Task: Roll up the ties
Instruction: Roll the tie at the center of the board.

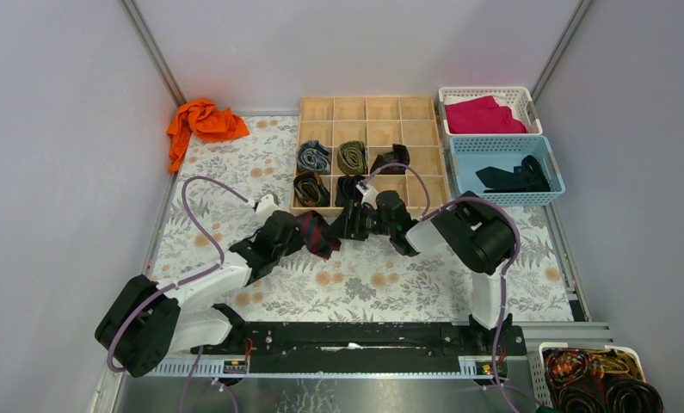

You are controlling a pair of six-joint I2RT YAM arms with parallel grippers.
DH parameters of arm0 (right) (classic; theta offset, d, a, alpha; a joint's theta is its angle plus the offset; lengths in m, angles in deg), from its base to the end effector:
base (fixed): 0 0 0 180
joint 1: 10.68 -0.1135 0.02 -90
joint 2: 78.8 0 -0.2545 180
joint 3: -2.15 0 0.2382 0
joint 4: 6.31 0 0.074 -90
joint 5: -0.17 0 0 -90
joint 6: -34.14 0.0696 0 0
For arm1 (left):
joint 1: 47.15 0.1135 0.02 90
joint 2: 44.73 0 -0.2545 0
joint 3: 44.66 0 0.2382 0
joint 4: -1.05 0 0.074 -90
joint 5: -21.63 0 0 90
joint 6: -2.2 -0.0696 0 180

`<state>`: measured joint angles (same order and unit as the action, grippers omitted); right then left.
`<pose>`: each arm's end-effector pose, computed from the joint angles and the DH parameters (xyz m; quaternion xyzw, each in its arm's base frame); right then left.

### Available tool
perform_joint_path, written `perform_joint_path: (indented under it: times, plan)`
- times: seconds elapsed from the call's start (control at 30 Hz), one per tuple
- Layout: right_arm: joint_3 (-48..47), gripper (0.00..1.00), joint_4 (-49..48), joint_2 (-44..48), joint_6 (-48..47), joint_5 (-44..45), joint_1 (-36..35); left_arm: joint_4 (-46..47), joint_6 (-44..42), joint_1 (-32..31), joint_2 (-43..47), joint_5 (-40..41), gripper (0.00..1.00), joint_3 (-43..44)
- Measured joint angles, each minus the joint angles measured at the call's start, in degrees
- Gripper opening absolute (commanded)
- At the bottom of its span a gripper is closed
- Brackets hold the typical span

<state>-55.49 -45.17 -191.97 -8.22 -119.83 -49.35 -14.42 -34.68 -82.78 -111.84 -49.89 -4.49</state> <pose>0.2777 0.2668 0.1126 -0.0935 0.7845 0.5460 0.2788 0.2053 -0.1200 0.1456 -0.2013 0.8828 -0.1735 0.3874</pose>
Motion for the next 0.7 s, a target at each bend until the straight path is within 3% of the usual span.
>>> perform_joint_path:
  times: [0.43,0.7]
  plan:
    - [-3.3,0.71,-2.1,-3.1,0.1,-3.5,-1.4,1.6,-0.2,0.0,-1.7,0.2,0.0,-2.0]
    - [-4.7,0.72,1.4,-3.1,-2.1,-2.0,-2.4,2.3,-0.5,0.0,-3.1,-0.1,0.0,-3.1]
